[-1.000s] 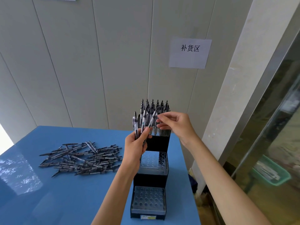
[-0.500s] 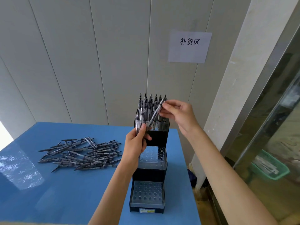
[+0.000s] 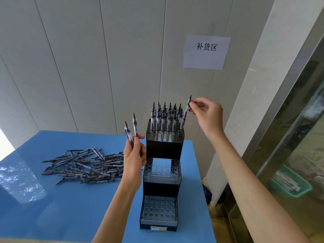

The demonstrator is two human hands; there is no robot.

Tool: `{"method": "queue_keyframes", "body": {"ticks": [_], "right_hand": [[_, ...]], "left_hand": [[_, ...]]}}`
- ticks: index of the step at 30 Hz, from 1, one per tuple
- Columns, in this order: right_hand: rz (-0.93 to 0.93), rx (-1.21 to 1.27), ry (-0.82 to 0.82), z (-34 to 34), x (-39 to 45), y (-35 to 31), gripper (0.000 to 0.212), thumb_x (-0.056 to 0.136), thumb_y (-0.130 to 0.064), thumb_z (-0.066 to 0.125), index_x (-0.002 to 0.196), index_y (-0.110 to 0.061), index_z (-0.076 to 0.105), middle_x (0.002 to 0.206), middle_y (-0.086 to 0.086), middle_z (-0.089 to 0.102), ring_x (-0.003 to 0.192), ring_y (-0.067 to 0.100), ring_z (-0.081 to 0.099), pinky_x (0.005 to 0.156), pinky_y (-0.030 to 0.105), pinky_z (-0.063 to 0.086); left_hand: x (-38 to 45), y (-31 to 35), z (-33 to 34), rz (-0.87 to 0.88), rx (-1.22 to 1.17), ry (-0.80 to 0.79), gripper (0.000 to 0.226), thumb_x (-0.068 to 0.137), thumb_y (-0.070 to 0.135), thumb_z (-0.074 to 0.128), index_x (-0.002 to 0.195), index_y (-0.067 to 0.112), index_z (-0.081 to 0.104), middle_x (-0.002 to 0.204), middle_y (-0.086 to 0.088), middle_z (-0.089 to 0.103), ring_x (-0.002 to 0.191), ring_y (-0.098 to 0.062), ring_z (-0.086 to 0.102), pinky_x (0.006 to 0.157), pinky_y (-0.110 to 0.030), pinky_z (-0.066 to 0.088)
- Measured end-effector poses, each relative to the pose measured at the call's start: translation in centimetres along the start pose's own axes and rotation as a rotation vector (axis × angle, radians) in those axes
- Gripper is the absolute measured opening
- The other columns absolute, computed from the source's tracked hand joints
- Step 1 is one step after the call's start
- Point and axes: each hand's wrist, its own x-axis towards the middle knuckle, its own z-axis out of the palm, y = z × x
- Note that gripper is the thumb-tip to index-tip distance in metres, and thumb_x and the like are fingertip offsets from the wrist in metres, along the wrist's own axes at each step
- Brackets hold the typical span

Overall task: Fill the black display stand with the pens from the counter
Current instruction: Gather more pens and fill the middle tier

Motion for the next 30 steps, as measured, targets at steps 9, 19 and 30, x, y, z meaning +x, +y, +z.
{"method": "queue_keyframes", "body": {"ticks": [9, 19, 30], "right_hand": [[-0.051, -0.216, -0.068, 1.2, -1.0, 1.1, 0.009, 0.090, -0.012, 0.074, 0.098, -0.011, 0.077, 0.082, -0.001, 0.075, 0.077, 0.015, 0.073, 0.080, 0.041, 0.062], [-0.029, -0.287, -0.089, 1.5, -2.5, 2.4, 0.012, 0.091, -0.013, 0.073, 0.101, -0.010, 0.077, 0.082, -0.001, 0.075, 0.074, 0.013, 0.073, 0.079, 0.039, 0.062], [-0.007, -0.129, -0.007, 2.8, -6.5, 0.3, 0.012, 0.093, -0.022, 0.071, 0.088, -0.012, 0.077, 0.072, -0.006, 0.073, 0.067, 0.009, 0.071, 0.072, 0.032, 0.060]], "left_hand": [[-0.2, -0.2, -0.4, -0.048, 0.066, -0.018, 0.024, 0.111, 0.026, 0.040, 0.117, 0.009, 0.057, 0.070, 0.001, 0.042, 0.051, -0.009, 0.024, 0.045, -0.022, 0.019], [-0.2, -0.9, -1.3, -0.106, 0.091, -0.028, 0.027, 0.110, 0.027, 0.043, 0.111, 0.012, 0.066, 0.071, 0.003, 0.048, 0.051, -0.008, 0.027, 0.045, -0.020, 0.022], [-0.9, -1.6, -2.3, -0.122, 0.120, -0.048, 0.009, 0.104, 0.017, 0.057, 0.104, 0.011, 0.064, 0.081, -0.004, 0.067, 0.051, -0.008, 0.034, 0.049, -0.017, 0.032]]}}
